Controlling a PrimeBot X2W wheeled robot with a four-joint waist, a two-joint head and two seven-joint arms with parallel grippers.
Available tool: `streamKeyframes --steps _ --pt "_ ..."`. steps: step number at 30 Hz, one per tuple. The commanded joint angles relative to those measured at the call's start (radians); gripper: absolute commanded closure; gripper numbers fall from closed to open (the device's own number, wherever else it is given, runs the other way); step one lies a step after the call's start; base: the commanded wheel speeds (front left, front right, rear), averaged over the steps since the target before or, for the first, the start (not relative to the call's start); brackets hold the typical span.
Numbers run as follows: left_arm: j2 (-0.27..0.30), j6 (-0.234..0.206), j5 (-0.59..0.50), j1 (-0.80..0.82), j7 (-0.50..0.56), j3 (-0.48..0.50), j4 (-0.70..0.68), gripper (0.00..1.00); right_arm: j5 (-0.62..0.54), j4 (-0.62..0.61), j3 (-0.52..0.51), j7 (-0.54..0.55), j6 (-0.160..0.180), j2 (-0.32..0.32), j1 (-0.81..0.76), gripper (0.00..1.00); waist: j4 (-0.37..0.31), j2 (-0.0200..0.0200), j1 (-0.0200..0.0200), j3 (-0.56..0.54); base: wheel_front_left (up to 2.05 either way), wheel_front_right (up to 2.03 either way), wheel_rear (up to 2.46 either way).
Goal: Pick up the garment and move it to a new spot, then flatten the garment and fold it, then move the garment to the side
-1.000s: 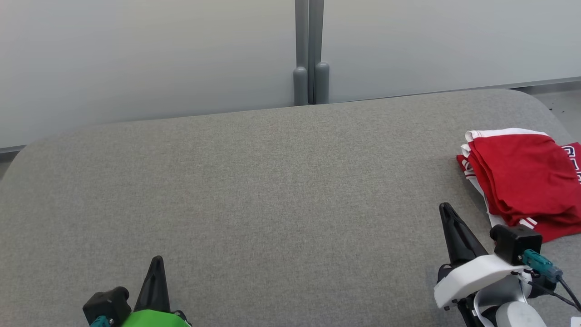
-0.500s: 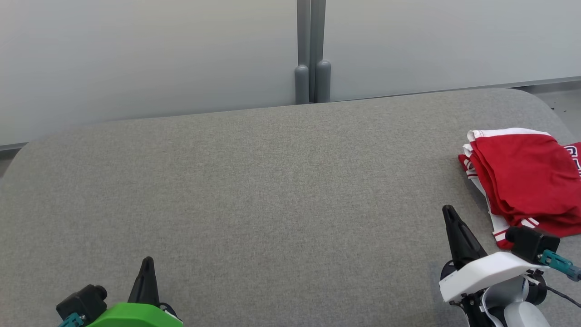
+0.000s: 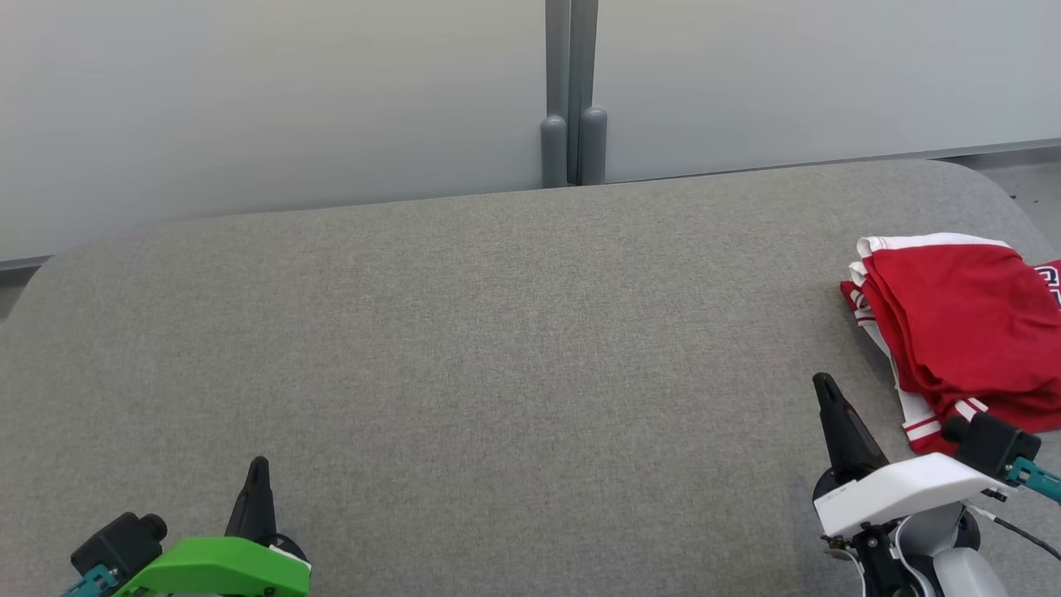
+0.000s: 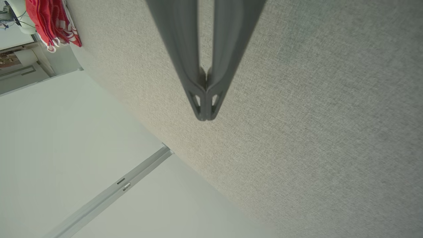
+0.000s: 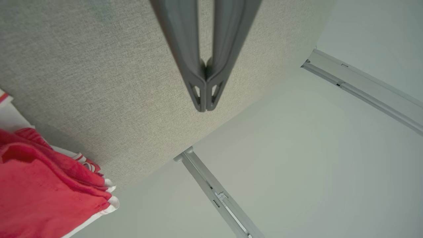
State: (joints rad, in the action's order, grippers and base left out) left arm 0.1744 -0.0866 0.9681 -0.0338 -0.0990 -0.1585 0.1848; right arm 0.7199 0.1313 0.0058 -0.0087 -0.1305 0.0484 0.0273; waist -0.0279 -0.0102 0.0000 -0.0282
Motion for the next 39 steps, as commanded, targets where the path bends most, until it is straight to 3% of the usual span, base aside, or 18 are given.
streamKeyframes --steps 1,39 --pt "0.0 0.009 0.024 0.03 0.004 0.015 -0.011 1.0 0.028 -0.008 -0.004 0.003 0.0 0.007 0.03 1.0 0.0 0.0026 0.0 0.0 0.0 0.0 0.0" --pt "-0.057 0.118 0.349 0.071 0.122 0.171 0.004 1.0 0.479 0.052 -0.027 0.042 0.0 0.009 0.059 1.0 0.012 0.0057 0.0 0.013 0.0 0.0 0.0"
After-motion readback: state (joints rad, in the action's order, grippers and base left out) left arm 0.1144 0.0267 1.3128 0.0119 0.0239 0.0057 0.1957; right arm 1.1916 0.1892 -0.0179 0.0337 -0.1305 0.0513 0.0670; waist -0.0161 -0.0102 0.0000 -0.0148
